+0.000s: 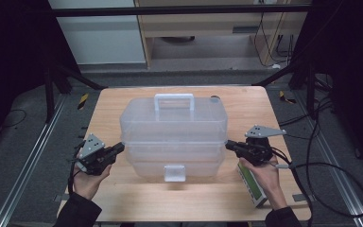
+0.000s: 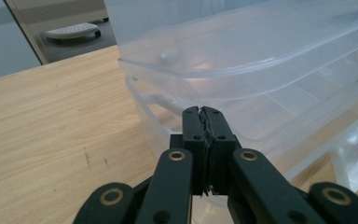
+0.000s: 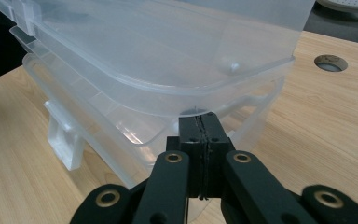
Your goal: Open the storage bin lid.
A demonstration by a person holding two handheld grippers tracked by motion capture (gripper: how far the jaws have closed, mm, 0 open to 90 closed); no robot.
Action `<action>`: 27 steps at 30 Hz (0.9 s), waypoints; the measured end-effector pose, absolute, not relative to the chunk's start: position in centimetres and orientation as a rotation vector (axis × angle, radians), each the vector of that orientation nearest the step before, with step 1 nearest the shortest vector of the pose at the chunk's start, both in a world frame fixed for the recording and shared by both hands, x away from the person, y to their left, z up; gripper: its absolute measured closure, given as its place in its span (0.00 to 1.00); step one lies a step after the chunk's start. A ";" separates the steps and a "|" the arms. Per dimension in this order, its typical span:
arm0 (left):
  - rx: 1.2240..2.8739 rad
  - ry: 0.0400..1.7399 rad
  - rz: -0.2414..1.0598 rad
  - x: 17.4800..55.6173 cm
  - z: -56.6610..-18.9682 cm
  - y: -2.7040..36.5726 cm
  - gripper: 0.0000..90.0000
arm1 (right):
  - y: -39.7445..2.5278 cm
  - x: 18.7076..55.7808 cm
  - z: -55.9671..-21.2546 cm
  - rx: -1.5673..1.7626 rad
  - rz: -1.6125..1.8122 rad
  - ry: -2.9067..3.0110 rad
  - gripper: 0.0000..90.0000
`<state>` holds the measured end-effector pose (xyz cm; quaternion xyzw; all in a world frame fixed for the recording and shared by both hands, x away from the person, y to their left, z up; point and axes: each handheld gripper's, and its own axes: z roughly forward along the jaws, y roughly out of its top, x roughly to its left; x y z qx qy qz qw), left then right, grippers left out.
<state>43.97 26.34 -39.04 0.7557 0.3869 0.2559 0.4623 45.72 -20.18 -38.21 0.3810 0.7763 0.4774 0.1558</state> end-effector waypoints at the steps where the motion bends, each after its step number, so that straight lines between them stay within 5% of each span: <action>1: 1.856 0.946 0.631 44.0 -39.0 26.3 0.98 | -20.2 45.7 -38.2 1.088 1.364 2.222 1.00; 27: 1.843 0.912 0.697 45.2 -36.5 25.8 0.99 | -20.3 46.7 -36.3 1.066 1.394 2.171 1.00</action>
